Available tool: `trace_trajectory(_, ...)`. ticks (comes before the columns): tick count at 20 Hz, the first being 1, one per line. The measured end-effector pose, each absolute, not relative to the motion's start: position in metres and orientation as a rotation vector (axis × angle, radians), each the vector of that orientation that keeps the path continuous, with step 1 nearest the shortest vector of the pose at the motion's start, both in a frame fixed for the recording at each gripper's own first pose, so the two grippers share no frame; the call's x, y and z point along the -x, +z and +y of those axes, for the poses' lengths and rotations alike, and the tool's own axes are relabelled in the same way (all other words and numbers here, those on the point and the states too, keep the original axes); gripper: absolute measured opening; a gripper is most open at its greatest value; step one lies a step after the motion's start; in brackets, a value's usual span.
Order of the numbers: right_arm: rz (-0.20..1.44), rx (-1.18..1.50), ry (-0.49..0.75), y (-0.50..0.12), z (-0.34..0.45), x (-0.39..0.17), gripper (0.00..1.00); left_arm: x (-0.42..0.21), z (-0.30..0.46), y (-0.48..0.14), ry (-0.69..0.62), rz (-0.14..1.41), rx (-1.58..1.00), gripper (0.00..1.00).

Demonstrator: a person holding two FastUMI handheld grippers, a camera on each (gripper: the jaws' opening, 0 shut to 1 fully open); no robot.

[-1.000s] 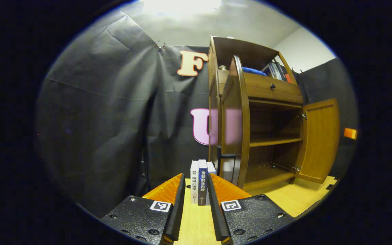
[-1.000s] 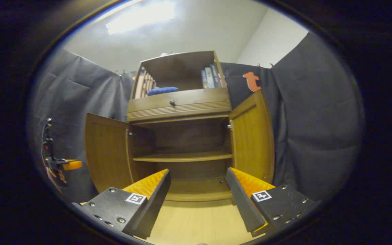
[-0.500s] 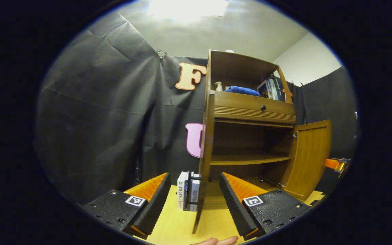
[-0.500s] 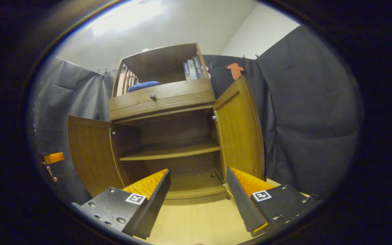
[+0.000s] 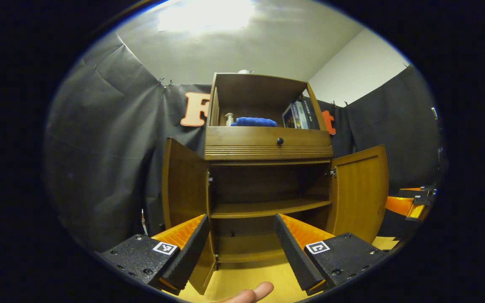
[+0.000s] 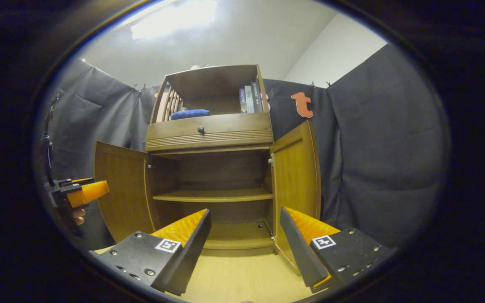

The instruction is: Open the right door of the double-door shoe cabinet with the right hand, and open the left door with the left hand.

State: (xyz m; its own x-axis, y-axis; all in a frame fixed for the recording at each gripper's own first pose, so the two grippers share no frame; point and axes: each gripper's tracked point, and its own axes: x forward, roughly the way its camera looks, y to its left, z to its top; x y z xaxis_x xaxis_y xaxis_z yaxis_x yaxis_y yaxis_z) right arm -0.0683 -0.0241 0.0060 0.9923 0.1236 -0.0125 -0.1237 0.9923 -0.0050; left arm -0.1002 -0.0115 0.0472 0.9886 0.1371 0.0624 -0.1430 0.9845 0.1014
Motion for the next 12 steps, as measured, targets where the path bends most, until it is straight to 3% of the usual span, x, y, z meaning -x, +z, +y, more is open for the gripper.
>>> trace_trajectory(12, -0.017, -0.026, 0.145, 0.0, -0.036, 0.045, 0.98, 0.022, -0.086, 0.0, 0.104, 0.003, -0.093, 0.93)
